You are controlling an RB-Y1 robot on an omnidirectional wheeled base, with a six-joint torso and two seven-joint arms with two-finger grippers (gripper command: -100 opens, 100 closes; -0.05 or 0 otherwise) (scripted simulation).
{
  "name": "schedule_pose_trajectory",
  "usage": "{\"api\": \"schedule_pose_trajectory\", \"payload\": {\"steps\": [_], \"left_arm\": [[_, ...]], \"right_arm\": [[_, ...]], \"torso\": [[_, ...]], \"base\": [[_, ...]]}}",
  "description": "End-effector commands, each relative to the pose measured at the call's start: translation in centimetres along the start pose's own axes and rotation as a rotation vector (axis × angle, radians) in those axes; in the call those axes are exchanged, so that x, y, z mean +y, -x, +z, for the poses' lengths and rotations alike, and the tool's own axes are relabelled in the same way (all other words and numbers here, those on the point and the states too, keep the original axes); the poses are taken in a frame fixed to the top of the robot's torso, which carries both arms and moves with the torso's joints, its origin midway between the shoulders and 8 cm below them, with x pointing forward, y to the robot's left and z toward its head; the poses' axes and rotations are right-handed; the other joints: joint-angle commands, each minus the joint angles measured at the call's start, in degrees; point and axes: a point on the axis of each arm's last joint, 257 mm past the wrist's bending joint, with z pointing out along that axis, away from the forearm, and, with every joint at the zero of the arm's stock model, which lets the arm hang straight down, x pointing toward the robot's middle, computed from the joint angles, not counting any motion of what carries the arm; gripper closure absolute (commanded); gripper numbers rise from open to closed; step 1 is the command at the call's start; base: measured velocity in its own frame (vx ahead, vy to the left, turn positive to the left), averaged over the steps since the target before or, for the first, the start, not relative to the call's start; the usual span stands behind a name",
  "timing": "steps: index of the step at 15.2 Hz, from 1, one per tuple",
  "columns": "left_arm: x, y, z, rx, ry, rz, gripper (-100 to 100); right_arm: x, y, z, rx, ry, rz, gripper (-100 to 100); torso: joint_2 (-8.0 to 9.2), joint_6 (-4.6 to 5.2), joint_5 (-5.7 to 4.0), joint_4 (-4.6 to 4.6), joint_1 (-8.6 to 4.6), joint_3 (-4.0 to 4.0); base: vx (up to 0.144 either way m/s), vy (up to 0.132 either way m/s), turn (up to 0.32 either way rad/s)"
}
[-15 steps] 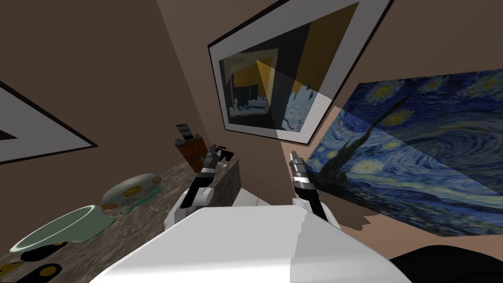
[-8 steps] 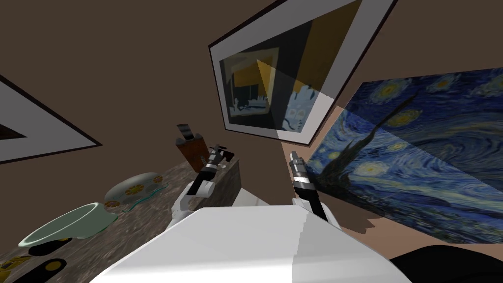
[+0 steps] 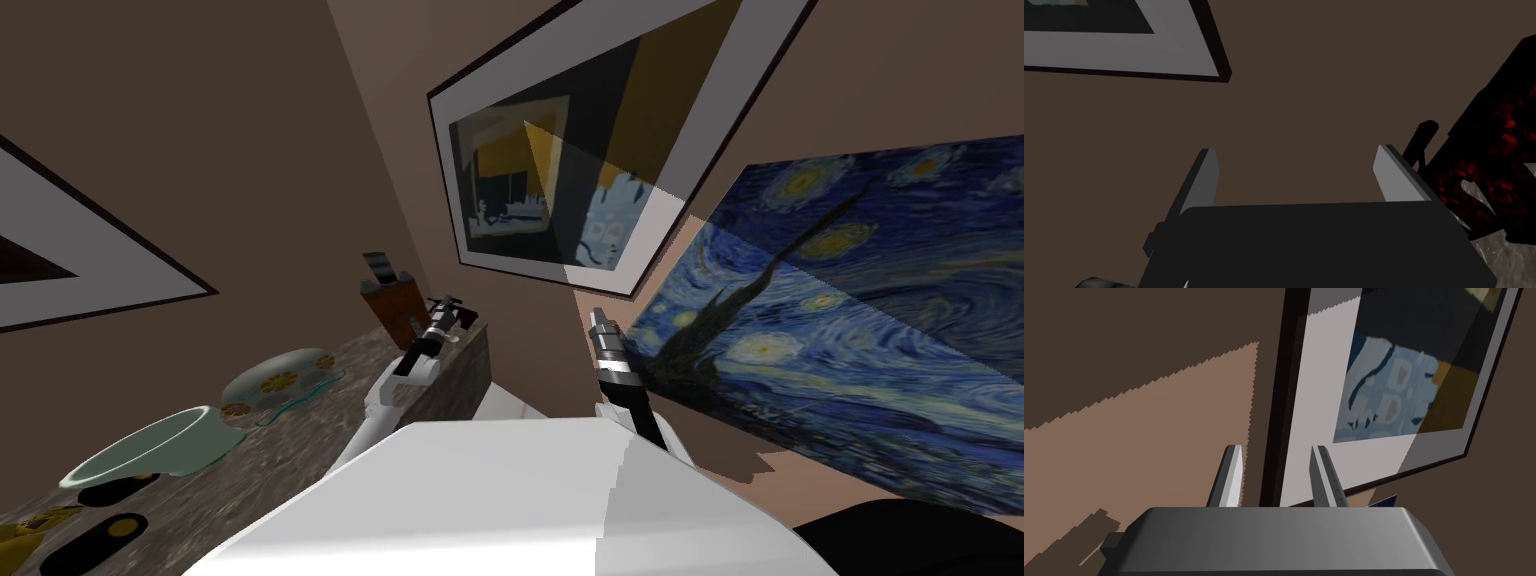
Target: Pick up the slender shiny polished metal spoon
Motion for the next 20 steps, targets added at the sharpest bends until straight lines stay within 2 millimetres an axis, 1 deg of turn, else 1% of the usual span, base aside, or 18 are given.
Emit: {"api": "schedule_pose_trajectory", "payload": {"steps": [1, 2, 3, 4, 5, 6, 7, 8, 9, 10, 11, 12, 13, 14, 16, 17, 19, 20], "left_arm": [[1.3, 0.4, 0.5, -0.007, 0.043, -0.012, -100], [2.0, 1.0, 1.5, -0.013, 0.069, -0.041, -100], [2.9, 1.2, 1.7, -0.019, 0.094, -0.041, -100], [3.0, 1.2, 1.7, -0.019, 0.100, -0.041, -100], [3.8, 1.8, 2.7, -0.029, 0.129, -0.072, -100], [4.6, 2.0, 2.9, -0.035, 0.154, -0.072, -100], [4.7, 2.0, 2.9, -0.036, 0.158, -0.072, -100], [5.3, 2.6, 3.8, -0.048, 0.186, -0.105, -100], [6.3, 2.9, 3.9, -0.056, 0.215, -0.105, -100], [6.3, 2.9, 3.9, -0.056, 0.216, -0.105, -100], [6.9, 3.5, 4.9, -0.071, 0.245, -0.141, -100], [7.7, 3.7, 5.0, -0.078, 0.267, -0.141, -100], [7.9, 3.7, 4.9, -0.080, 0.274, -0.141, -100], [8.4, 4.4, 5.9, -0.097, 0.298, -0.178, -100], [9.4, 4.6, 5.8, -0.106, 0.332, -0.179, -100], [9.7, 5.2, 6.7, -0.125, 0.354, -0.218, -100], [10.8, 5.4, 6.6, -0.136, 0.389, -0.219, -100], [10.8, 5.8, 7.5, -0.155, 0.410, -0.260, -100]], "right_arm": [[0.0, 0.0, 0.0, 0.000, 0.000, 0.000, 0], [0.0, 0.0, 0.0, 0.000, 0.000, 0.000, 0], [0.0, 0.0, 0.0, 0.000, 0.000, 0.000, 0], [0.0, 0.0, 0.0, 0.000, 0.000, 0.000, 0], [0.0, 0.0, 0.0, 0.000, 0.000, 0.000, 0], [0.0, 0.0, 0.0, 0.000, 0.000, 0.000, 0], [0.0, 0.0, 0.0, 0.000, 0.000, 0.000, 0], [0.0, 0.0, 0.0, 0.000, 0.000, 0.000, 0], [0.0, 0.0, 0.0, 0.000, 0.000, 0.000, 0], [0.0, 0.0, 0.0, 0.000, 0.000, 0.000, 0], [0.0, 0.0, 0.0, 0.000, 0.000, 0.000, 0], [0.0, 0.0, 0.0, 0.000, 0.000, 0.000, 0], [0.0, 0.0, 0.0, 0.000, 0.000, 0.000, 0], [0.0, 0.0, 0.0, 0.000, 0.000, 0.000, 0], [0.0, 0.0, 0.0, 0.000, 0.000, 0.000, 0], [0.0, 0.0, 0.0, 0.000, 0.000, 0.000, 0], [0.0, 0.0, 0.0, 0.000, 0.000, 0.000, 0], [0.0, 0.0, 0.0, 0.000, 0.000, 0.000, 0]], "torso": [[0.00, 0.00, 0.00, 0.00, 0.00, 0.00], [0.01, -0.01, 0.00, 0.00, 0.00, 0.01], [0.01, -0.01, 0.00, 0.00, 0.00, 0.01], [0.01, -0.01, 0.00, 0.00, 0.01, 0.01], [0.02, 0.00, 0.00, 0.00, 0.01, 0.01], [0.02, -0.01, 0.00, 0.01, 0.01, 0.01], [0.02, -0.01, 0.00, 0.00, 0.00, 0.01], [0.03, 0.00, 0.00, 0.00, 0.00, 0.01], [0.02, -0.01, 0.00, 0.01, 0.00, 0.01], [0.01, 0.00, 0.00, 0.00, -0.01, 0.01], [0.03, -0.01, 0.00, 0.00, 0.00, 0.01], [0.03, -0.01, 0.00, 0.01, 0.00, 0.02], [0.03, 0.00, 0.00, 0.01, 0.00, 0.02], [0.04, -0.01, 0.00, 0.01, 0.00, 0.02], [0.03, -0.01, 0.00, 0.01, -0.01, 0.02], [0.03, -0.01, 0.00, 0.01, 0.00, 0.02], [0.03, -0.01, -0.01, 0.01, -0.01, 0.02], [0.04, -0.01, 0.00, 0.01, 0.00, 0.02]], "base": [[0.004, -0.015, 0.009], [0.003, -0.016, 0.040], [0.003, -0.016, 0.041], [0.002, -0.012, 0.013], [0.002, -0.015, 0.039], [0.003, -0.018, 0.035], [0.002, -0.014, 0.014], [0.003, -0.016, 0.051], [0.003, -0.019, 0.049], [0.001, -0.015, 0.006], [-0.002, -0.015, 0.032], [-0.001, -0.015, 0.040], [0.001, -0.013, 0.014], [0.000, -0.016, 0.044], [0.001, -0.017, 0.032], [0.000, -0.018, 0.041], [0.001, -0.016, 0.030], [0.000, -0.017, 0.035]]}}
